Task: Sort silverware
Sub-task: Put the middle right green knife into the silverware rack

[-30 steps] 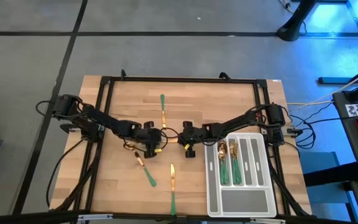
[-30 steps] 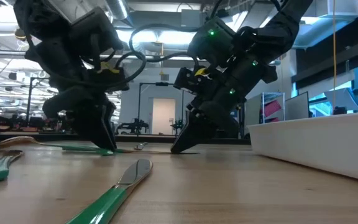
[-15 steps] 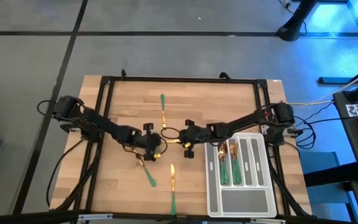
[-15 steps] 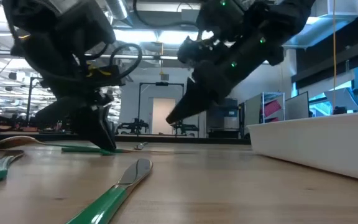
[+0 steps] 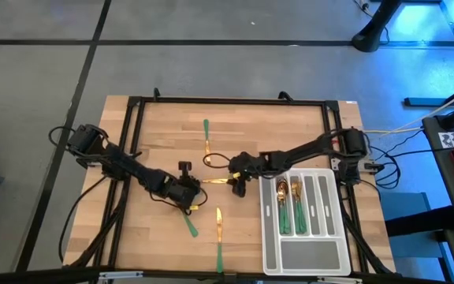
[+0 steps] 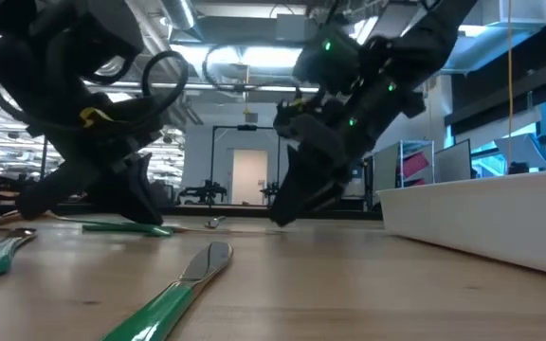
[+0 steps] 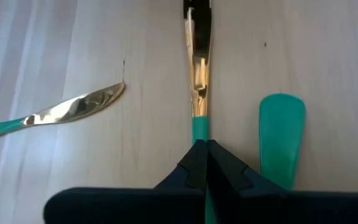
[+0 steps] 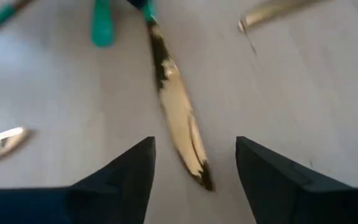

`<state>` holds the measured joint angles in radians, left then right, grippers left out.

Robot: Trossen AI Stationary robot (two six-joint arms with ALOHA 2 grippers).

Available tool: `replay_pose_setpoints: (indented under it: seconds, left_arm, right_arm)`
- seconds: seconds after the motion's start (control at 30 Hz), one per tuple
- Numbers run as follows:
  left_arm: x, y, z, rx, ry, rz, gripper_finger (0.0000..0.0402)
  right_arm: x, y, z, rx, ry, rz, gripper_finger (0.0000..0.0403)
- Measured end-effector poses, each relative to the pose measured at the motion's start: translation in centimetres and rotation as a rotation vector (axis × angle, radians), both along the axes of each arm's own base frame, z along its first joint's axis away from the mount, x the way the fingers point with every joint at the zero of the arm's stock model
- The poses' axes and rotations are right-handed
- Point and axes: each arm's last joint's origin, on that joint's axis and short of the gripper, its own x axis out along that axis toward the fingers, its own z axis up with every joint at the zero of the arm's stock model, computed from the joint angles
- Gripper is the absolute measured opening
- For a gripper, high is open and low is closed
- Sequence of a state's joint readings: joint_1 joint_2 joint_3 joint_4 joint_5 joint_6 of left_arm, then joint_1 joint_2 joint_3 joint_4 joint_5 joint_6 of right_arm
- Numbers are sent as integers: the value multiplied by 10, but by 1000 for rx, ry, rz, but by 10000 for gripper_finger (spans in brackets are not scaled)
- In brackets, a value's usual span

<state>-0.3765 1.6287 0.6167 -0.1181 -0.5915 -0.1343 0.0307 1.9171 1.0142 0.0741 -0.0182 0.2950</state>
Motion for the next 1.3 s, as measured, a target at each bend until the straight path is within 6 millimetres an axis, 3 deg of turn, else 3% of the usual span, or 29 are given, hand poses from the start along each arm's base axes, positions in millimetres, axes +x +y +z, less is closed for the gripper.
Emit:
replay_pose_setpoints:
  seconds: [0.3, 0.57, 0.83, 1.03, 1.3]
  left_arm:
    - [-5, -8, 4, 218, -74, 37, 1]
    - [-4, -9, 5, 223, -116, 62, 0]
    - [24, -3, 10, -130, -221, -64, 37]
    - [35, 13, -10, -55, -147, -100, 70]
    - [61, 13, -23, 66, -116, -155, 94]
  right_arm:
    - [5, -27, -26, 342, 41, 46, 223]
    - [7, -27, -30, 375, 32, 68, 205]
    - [9, -27, -30, 397, 14, 52, 202]
    - [9, -26, -30, 415, 19, 33, 202]
    - [8, -26, -30, 448, 34, -2, 202]
